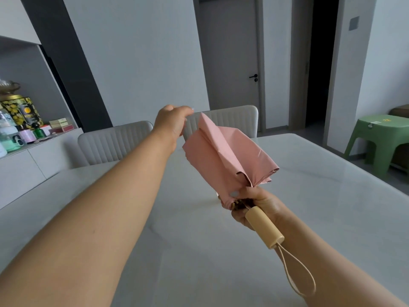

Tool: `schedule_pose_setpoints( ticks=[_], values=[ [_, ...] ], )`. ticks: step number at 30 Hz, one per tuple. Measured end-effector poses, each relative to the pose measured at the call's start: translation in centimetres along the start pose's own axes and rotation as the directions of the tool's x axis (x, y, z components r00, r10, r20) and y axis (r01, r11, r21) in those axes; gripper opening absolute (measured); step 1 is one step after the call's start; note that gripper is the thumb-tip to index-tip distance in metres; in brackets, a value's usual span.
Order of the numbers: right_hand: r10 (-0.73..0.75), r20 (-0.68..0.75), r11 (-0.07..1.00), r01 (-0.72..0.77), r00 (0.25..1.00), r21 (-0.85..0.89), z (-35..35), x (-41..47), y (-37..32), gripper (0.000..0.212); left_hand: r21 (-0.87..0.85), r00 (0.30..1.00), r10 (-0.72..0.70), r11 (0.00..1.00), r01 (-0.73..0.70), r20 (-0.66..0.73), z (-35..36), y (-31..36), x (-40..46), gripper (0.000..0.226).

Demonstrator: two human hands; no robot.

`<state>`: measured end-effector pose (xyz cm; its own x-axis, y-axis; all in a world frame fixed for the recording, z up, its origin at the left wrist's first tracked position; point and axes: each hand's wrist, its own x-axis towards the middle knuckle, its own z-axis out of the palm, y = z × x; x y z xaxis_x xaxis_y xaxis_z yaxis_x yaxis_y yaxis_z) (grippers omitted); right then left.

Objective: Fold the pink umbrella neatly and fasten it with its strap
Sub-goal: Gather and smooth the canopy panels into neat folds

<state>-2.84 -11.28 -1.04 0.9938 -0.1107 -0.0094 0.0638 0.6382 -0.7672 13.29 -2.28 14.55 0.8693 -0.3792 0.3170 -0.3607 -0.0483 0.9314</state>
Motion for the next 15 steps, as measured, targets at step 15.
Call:
schedule_pose_setpoints(
  ticks=[15],
  values=[
    [-0.024,-0.292,0.995,0.052,0.956,0.089,-1.0,-0.1,-0.3,0.03,0.085,0.942,0.334,0.939,-0.335,0.025,4.0,-6.0,-14.2,0.033]
  ],
)
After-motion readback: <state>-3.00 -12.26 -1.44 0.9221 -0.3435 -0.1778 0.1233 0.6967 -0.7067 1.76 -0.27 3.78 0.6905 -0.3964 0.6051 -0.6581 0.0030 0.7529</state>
